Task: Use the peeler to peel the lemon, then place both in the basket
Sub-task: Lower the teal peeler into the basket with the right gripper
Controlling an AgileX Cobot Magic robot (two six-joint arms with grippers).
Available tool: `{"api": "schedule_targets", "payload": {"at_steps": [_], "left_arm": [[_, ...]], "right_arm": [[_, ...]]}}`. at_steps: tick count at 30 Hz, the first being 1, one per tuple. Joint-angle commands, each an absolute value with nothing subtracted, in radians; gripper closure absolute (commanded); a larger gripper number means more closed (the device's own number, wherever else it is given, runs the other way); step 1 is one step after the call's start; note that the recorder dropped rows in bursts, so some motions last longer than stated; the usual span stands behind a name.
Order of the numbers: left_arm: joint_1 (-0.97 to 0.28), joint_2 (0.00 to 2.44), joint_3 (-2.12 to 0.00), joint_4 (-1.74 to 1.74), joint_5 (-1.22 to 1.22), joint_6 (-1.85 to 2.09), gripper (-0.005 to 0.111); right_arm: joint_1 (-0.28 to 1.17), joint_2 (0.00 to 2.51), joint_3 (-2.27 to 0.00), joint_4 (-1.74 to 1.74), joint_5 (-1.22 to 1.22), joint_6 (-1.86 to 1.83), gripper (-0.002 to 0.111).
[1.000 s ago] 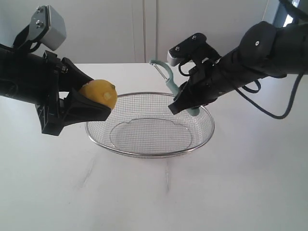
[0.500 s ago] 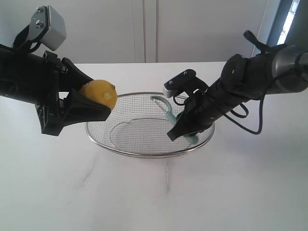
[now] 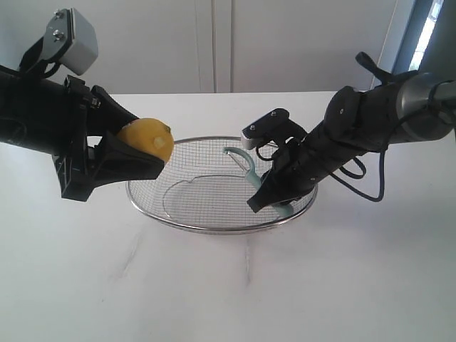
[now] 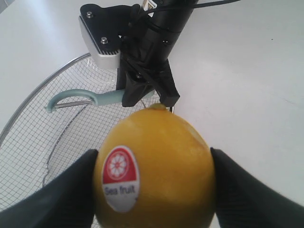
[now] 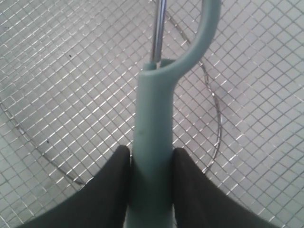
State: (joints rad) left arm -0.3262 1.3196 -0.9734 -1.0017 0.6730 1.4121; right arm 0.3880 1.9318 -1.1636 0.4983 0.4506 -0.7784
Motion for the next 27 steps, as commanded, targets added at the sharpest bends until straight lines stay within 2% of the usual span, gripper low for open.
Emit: {"api": "schedule_targets", "payload": {"at_steps": [1, 5, 12, 23, 27], "left_arm": [[-0.333, 1.316, -0.977, -1.031, 0.698, 1.409, 0.107], [-0.333, 1.316, -0.977, -1.031, 0.698, 1.409, 0.107], [-0.333, 1.316, -0.977, -1.031, 0.698, 1.409, 0.107], [-0.333, 1.316, -0.977, -1.031, 0.701, 1.409, 0.107], [-0.333, 1.316, -0.977, -1.031, 0.701, 1.409, 0.107]], "right_arm": [[0.388, 1.934, -1.164, 0.504, 0.452, -0.782, 0.108], [0.388, 1.934, -1.164, 0.504, 0.455, -0.781, 0.106], [0.388, 1.939, -1.164, 0.506, 0.443, -0.781, 0.092], [0.388, 1.977, -1.164, 0.534, 0.438, -0.781, 0.091], [0.388, 1.982, -1.164, 0.540, 0.428, -0.781, 0.084]]}}
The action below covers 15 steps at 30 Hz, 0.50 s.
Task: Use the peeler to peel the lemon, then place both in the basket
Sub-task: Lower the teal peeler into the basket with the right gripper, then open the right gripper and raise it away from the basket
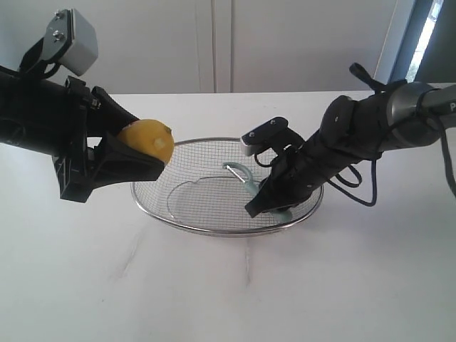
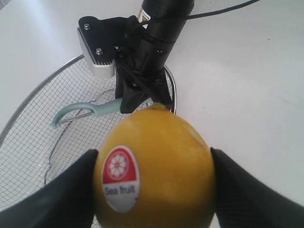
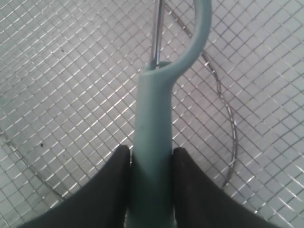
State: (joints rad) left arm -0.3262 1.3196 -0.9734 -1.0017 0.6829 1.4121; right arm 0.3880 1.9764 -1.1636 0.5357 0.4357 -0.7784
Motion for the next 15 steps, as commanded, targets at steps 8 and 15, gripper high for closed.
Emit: {"api": "schedule_targets", "payload": {"at_steps": [8, 15], "left_arm": [[-0.333, 1.316, -0.977, -1.031, 0.701, 1.409, 0.107], [-0.333, 1.316, -0.977, -1.031, 0.703, 1.409, 0.107]], "right_arm": [[0.388, 1.968, -1.166, 0.546, 0.415, -0.781, 0.066], [0.388, 1.815, -1.168, 0.546, 0.469, -0.781, 0.066]]}}
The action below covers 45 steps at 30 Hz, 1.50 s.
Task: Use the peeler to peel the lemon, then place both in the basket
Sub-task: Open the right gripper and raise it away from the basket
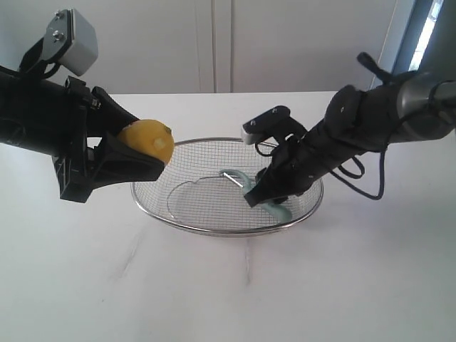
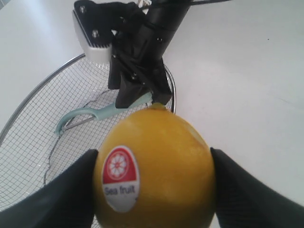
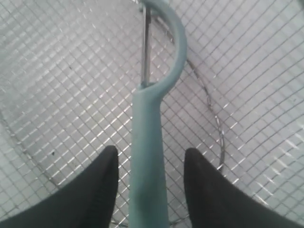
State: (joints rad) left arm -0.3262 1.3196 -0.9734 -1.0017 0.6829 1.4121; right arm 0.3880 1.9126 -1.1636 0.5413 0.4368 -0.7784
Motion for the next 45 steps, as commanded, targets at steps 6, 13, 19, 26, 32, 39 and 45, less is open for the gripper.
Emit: {"api": "schedule_targets", "payload": {"at_steps": [6, 13, 19, 26, 32, 39, 45], "left_arm": [[-0.333, 1.316, -0.977, -1.031, 0.703, 1.409, 0.107], [-0.333, 1.316, -0.977, -1.031, 0.703, 1.409, 0.107], [-0.333, 1.316, -0.977, -1.033, 0.710, 1.409, 0.107], [-0.333, 1.316, -0.977, -1.038, 0.710, 1.409, 0.107], [-0.333, 1.316, -0.977, -1.047, 0.662, 1.376, 0.107], [-0.337, 1.317, -0.984, -1.280, 0.471, 1.280, 0.107], [-0.432, 1.378, -1.039, -1.275, 0.425, 1.279, 0.107]], "right_arm": [[0.388, 1.587, -1.168, 0.542, 0.626, -0.781, 0.067], [0.388, 1.371, -1.165, 0.467, 0.850, -0.635, 0.084], [0.388, 1.278, -1.165, 0.361, 0.886, -0.552, 0.106], [0.388, 1.259, -1.165, 0.356, 0.883, -0.538, 0.108], [0.388, 1.259, -1.165, 0.327, 0.881, -0.518, 0.108], [0.388, 1.256, -1.165, 0.142, 0.881, -0.358, 0.108], [0.388, 1.254, -1.165, -0.172, 0.886, -0.061, 0.108]]}}
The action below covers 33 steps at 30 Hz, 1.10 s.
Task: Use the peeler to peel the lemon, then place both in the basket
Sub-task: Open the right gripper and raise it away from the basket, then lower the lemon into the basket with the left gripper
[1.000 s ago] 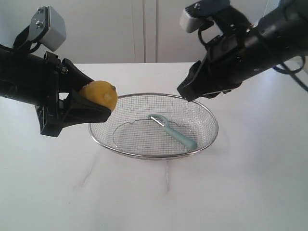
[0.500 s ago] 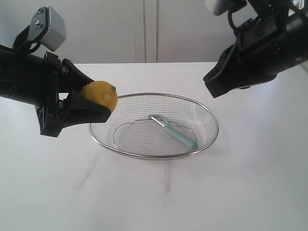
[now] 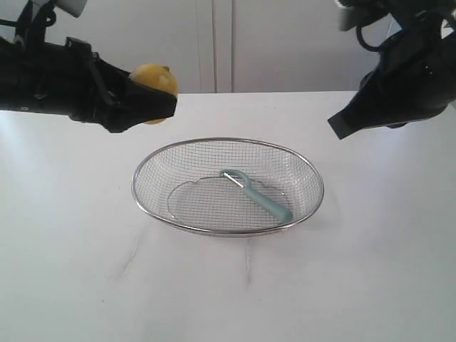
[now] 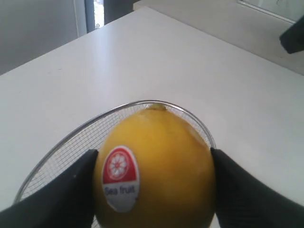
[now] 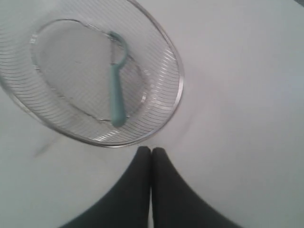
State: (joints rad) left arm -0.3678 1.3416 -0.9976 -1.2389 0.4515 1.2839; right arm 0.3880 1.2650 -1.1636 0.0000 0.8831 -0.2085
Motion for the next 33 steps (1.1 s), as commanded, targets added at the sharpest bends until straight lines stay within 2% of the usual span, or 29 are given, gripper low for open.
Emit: {"api": "schedule_targets", "payload": {"at_steps": [1, 6, 13, 21, 33], "left_arm": [[-0.454, 1.397, -1.055, -1.259, 0.388, 1.265, 0.107], [-0.525, 1.532, -1.178, -1.021, 0.284, 1.036, 0.107], [-0.530, 1.770, -1.304, -0.490, 0.302, 0.505, 0.107], [-0.530, 1.914, -1.304, -0.495, 0.232, 0.499, 0.107], [-0.530, 1.987, -1.304, -0.504, 0.181, 0.492, 0.107]], "right_arm": [[0.388, 1.254, -1.165, -0.195, 0.894, -0.045, 0.108], [0.388, 1.254, -1.165, -0.311, 0.937, 0.083, 0.108], [0.388, 1.254, -1.165, -0.360, 0.960, 0.119, 0.108], [0.388, 1.254, -1.165, -0.379, 0.964, 0.139, 0.108], [0.388, 1.254, -1.165, -0.379, 0.962, 0.144, 0.108]]}}
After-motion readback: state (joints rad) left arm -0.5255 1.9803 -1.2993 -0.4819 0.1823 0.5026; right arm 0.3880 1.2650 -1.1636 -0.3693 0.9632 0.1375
